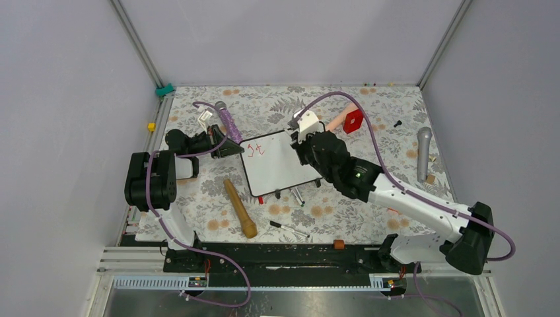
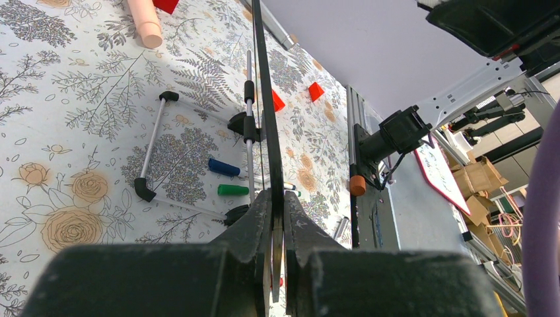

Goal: Write a sentence on the whiteboard

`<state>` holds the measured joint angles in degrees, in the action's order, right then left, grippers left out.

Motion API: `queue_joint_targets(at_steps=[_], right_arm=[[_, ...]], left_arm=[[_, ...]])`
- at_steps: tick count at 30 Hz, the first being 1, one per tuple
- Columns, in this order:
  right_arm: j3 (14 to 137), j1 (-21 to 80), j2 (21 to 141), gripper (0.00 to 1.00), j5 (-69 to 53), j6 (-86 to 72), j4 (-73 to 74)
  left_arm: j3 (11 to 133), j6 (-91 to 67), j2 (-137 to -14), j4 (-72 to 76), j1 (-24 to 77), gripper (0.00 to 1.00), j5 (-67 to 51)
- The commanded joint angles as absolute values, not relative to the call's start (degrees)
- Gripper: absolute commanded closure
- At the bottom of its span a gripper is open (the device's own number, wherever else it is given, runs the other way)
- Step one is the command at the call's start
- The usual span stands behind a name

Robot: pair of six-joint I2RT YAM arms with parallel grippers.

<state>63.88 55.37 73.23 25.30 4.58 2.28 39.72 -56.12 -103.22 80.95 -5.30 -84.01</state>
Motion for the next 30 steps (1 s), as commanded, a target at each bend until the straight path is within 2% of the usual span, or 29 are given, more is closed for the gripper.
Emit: queue_joint_targets(at_steps=[1, 5, 9, 14, 19, 22, 26, 30], right_arm=[[61.4, 55.1, 69.4, 1.0, 15.2, 2.3, 2.5], [63.4, 55.2, 71.2, 1.0, 10.7, 0.4, 6.9], [65.2, 55.2, 70.6, 1.0, 15.8, 2.5, 9.0], [58.5, 55.2, 65.7, 1.0, 20.7, 3.3, 0.6], [58.1, 56.1, 65.1, 1.0, 23.2, 6.3, 4.7], [55.1, 56.6, 63.1, 1.0, 25.8, 15.2, 1.1], [50.0, 56.6, 58.5, 1.0, 28.3, 18.8, -12.1], [52.2, 56.6, 57.5, 1.0, 27.9, 17.2, -11.4]], left_arm=[[39.4, -55.9, -100.5, 84.5, -4.8, 1.0, -86.3], [39.0, -55.7, -100.2, 84.4, -4.8, 1.0, -86.2], [39.1, -55.7, -100.1, 84.5, -4.8, 1.0, -86.2], [39.0, -55.7, -100.2, 84.5, -4.8, 1.0, -86.1], [39.0, -55.6, -100.0, 84.5, -4.8, 1.0, -86.1], [38.9, -55.5, -99.9, 84.4, -4.8, 1.0, -86.1], [38.7, -55.3, -99.6, 84.4, -4.8, 1.0, -86.1], [38.2, -54.9, -99.2, 84.5, -4.8, 1.0, -85.8]])
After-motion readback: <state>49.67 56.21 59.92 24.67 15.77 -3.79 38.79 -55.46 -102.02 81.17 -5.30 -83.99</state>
